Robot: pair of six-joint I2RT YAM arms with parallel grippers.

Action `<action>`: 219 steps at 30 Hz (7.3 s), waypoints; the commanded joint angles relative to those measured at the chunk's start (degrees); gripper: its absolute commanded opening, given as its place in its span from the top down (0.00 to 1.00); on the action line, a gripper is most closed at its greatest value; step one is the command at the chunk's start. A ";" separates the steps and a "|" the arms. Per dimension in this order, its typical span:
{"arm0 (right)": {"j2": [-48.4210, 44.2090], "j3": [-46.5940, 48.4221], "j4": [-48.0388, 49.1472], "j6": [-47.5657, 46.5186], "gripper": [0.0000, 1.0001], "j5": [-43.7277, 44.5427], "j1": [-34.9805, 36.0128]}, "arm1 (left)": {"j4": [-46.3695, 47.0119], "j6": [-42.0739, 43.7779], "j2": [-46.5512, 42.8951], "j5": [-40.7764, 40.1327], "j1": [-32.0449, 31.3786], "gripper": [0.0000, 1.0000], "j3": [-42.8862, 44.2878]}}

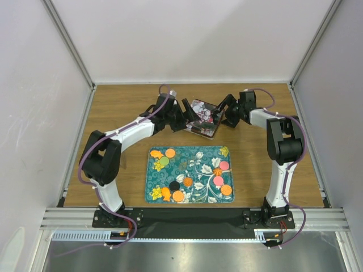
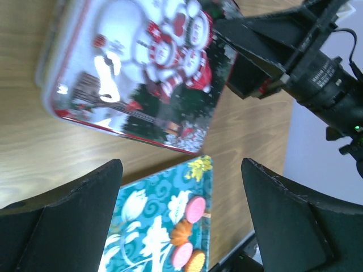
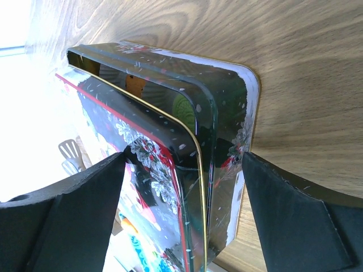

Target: Pack the cookies

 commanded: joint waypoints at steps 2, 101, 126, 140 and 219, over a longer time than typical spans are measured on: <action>-2.11 -0.97 -0.81 -1.23 0.10 3.01 -1.04 | 3.91 -3.90 0.84 -3.07 -1.89 0.08 -0.11; -0.52 2.30 8.14 -18.38 0.06 -8.32 -1.92 | -9.10 -6.28 19.47 -9.76 -2.69 0.08 24.06; -4.22 -8.00 16.15 -11.16 0.32 -11.49 1.16 | -16.13 4.18 21.05 -8.88 -2.43 0.08 29.68; -5.54 -8.79 10.79 -11.78 0.41 -10.00 3.62 | -16.83 3.48 23.95 -6.86 0.82 0.14 26.70; 9.58 2.37 11.95 2.81 0.63 2.75 5.20 | -35.29 31.60 32.31 -10.91 2.58 0.09 44.45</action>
